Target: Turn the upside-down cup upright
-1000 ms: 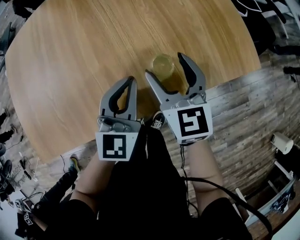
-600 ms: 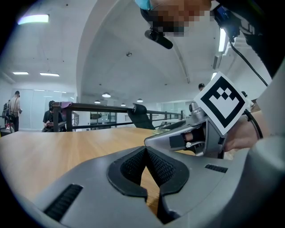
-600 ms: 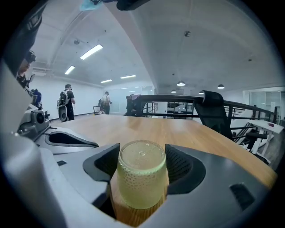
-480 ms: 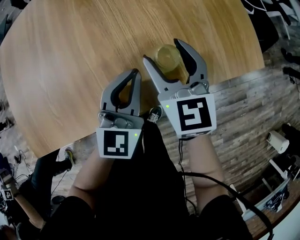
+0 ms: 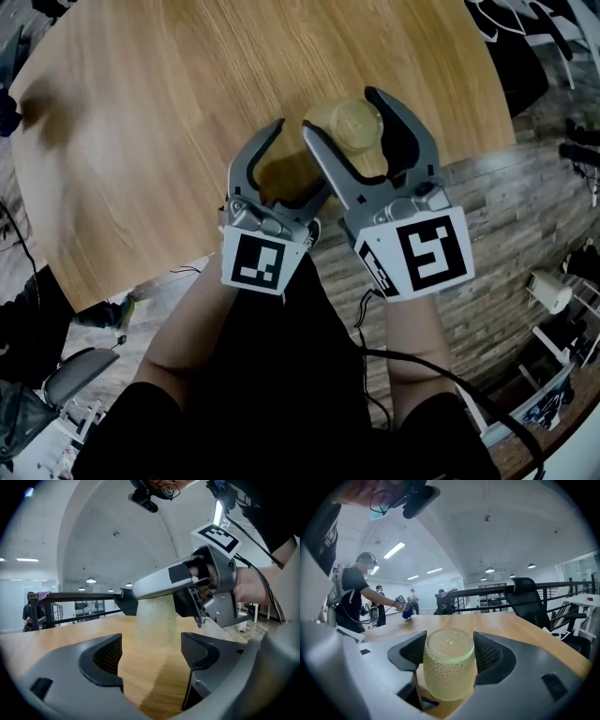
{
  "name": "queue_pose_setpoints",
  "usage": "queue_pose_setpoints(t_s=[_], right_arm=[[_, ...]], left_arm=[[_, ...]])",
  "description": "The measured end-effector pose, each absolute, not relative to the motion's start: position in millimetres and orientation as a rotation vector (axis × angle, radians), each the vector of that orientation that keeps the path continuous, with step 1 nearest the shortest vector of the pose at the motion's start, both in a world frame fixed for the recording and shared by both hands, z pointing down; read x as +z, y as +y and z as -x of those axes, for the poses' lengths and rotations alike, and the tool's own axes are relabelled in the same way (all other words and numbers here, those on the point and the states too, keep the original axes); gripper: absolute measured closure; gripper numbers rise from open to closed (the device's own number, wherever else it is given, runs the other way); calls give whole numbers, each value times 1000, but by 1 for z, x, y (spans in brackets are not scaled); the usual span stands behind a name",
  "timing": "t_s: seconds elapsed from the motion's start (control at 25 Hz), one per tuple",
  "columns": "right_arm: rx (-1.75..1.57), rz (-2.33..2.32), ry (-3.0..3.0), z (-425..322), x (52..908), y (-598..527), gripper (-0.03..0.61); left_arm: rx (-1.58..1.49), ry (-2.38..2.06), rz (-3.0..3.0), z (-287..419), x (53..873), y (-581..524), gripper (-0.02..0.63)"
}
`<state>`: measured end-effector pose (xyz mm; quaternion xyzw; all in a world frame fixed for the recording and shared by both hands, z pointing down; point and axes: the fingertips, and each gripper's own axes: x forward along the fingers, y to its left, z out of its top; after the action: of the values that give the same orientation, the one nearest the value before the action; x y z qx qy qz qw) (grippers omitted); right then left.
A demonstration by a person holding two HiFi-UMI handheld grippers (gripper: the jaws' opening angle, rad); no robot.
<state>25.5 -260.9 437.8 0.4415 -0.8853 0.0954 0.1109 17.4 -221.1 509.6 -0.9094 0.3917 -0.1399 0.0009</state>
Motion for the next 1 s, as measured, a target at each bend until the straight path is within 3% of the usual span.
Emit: queue_pose_setpoints(t_s=[0.16, 1.0], right_arm=[[302, -1241, -2644, -18, 429, -253, 272], [472, -1219, -2742, -24, 416, -251, 272]], left_arm=[[-445, 1142, 2863, -34, 511, -228, 206], [-407, 1088, 2863, -46, 507, -242, 209]])
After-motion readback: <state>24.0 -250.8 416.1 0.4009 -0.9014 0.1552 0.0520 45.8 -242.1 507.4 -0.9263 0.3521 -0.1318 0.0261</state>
